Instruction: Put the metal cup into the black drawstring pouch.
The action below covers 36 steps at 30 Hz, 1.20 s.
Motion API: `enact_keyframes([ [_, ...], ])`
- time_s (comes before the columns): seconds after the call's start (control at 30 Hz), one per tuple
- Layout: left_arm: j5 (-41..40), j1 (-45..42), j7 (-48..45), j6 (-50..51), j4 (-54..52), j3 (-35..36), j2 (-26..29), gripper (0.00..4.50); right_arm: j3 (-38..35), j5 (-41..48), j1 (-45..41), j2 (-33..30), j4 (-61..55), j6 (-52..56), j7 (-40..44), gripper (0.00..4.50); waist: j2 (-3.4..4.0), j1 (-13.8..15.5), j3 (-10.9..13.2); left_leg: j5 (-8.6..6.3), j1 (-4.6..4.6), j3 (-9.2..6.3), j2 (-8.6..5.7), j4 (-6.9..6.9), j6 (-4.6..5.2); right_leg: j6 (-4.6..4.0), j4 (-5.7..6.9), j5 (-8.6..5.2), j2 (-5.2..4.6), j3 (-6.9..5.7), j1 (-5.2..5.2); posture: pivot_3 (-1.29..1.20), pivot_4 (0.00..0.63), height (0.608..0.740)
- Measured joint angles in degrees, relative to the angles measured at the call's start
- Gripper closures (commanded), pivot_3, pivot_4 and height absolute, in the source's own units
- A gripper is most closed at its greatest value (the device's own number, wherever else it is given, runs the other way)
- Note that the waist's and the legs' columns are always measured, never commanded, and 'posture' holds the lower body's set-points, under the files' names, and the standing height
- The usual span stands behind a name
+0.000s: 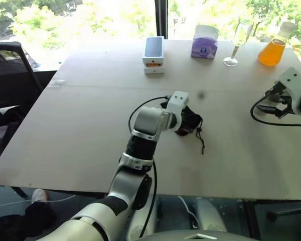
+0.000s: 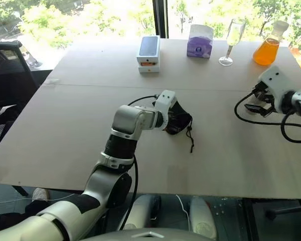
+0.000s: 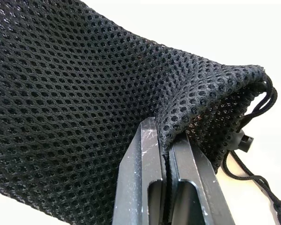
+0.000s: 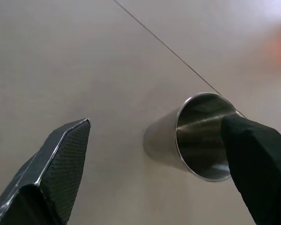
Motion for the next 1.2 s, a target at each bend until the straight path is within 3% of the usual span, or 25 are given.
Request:
enact_keyframes([
  [0.23,-2.3,0.3,2.6,0.4,-1.1,0.5,0.8,4.49,7.3,-7.9,-10.2,3.3,15.9,-6.6,7.5,0.00,0.01,-0.1,0.0,0.14,-0.01,0.02,-0.01,-0.04,-0.25,0.00,-0.03,0.00,-0.01,0.03,-0.03,0.00,0.150,0.740],
  [0.37,-3.6,0.6,4.0,0.5,-1.5,0.6,0.7,4.49,13.4,-15.1,-19.1,8.2,32.1,-13.6,12.5,0.00,0.01,-0.2,0.0,0.16,0.02,0.06,-0.02,-0.10,-0.28,0.00,-0.02,0.00,0.00,0.07,-0.07,0.00,0.150,0.740],
  [0.47,-4.5,0.6,5.1,0.6,-1.6,0.8,0.5,4.50,15.0,-18.6,-23.7,11.1,41.6,-17.7,13.9,0.67,0.01,-0.2,0.0,0.16,0.00,0.05,-0.02,-0.13,-0.29,0.00,-0.05,0.00,0.00,0.05,-0.08,0.00,0.150,0.740],
  [0.63,-5.7,1.3,6.9,1.1,-2.8,1.1,0.3,4.50,15.7,-23.3,-27.3,14.5,51.4,-23.3,16.0,2.94,0.01,0.0,0.0,0.15,-0.02,0.04,-0.03,-0.18,-0.31,0.00,-0.13,0.00,-0.01,0.04,-0.08,0.00,0.150,0.740],
  [0.67,-5.9,1.4,7.3,1.1,-3.1,1.2,0.4,4.50,15.7,-23.6,-27.4,14.6,52.1,-23.7,16.5,3.21,0.02,0.0,0.0,0.16,-0.02,0.04,-0.03,-0.19,-0.31,0.00,-0.14,0.00,-0.02,0.04,-0.08,0.00,0.150,0.740],
  [0.7,-6.0,1.4,7.6,1.2,-3.2,1.3,0.5,4.50,15.4,-23.7,-27.4,14.6,52.2,-23.9,17.0,3.80,0.03,-0.1,0.0,0.15,-0.02,0.04,-0.04,-0.19,-0.31,0.00,-0.14,0.00,-0.02,0.05,-0.08,0.00,0.150,0.740],
  [0.77,-6.4,1.4,8.0,1.2,-3.3,1.5,0.9,4.50,14.4,-23.8,-27.3,14.1,51.7,-23.9,17.9,4.43,0.04,-0.1,0.1,0.15,-0.02,0.04,-0.04,-0.20,-0.31,0.00,-0.14,0.00,-0.02,0.05,-0.08,0.00,0.150,0.740],
  [0.9,-7.3,1.3,8.2,1.1,-3.3,1.4,1.7,4.50,9.7,-21.5,-25.2,10.6,42.9,-19.3,20.4,4.43,0.13,-0.1,0.1,0.15,-0.02,0.01,-0.03,-0.24,-0.32,0.00,-0.17,0.00,-0.02,0.03,-0.08,0.00,0.150,0.740],
  [1.0,-8.7,1.1,7.3,1.1,-3.1,1.5,3.5,4.50,-0.3,-13.5,-14.0,7.3,20.5,-3.7,22.1,4.43,0.13,0.2,0.1,0.15,-0.09,-0.11,0.00,-0.37,-0.33,0.00,-0.33,0.00,-0.03,-0.07,-0.07,0.00,0.150,0.740],
  [1.03,-9.5,0.9,6.5,1.2,-2.8,1.8,4.9,4.50,-8.2,-8.9,-5.3,8.2,4.0,6.6,21.0,4.43,0.11,0.3,0.1,0.14,-0.16,-0.25,0.04,-0.46,-0.34,-0.01,-0.47,0.00,-0.09,-0.08,-0.04,0.00,0.150,0.740],
  [1.1,-10.4,0.3,5.9,1.3,-1.8,2.7,6.2,4.50,-13.9,-3.7,1.7,11.9,-10.9,16.7,19.2,4.43,0.14,-0.2,0.1,0.08,-0.16,-0.18,0.05,-0.42,-0.43,-0.01,-0.41,0.00,-0.18,-0.03,-0.10,0.00,0.150,0.740],
  [1.2,-12.3,-0.9,4.0,1.9,0.7,3.9,7.4,4.50,-25.2,1.1,11.3,28.5,-34.8,31.0,11.6,4.43,0.13,-0.1,0.1,0.08,-0.13,-0.28,0.06,-0.45,-0.43,-0.01,-0.35,0.00,-0.16,-0.07,-0.12,0.00,0.150,0.740],
])
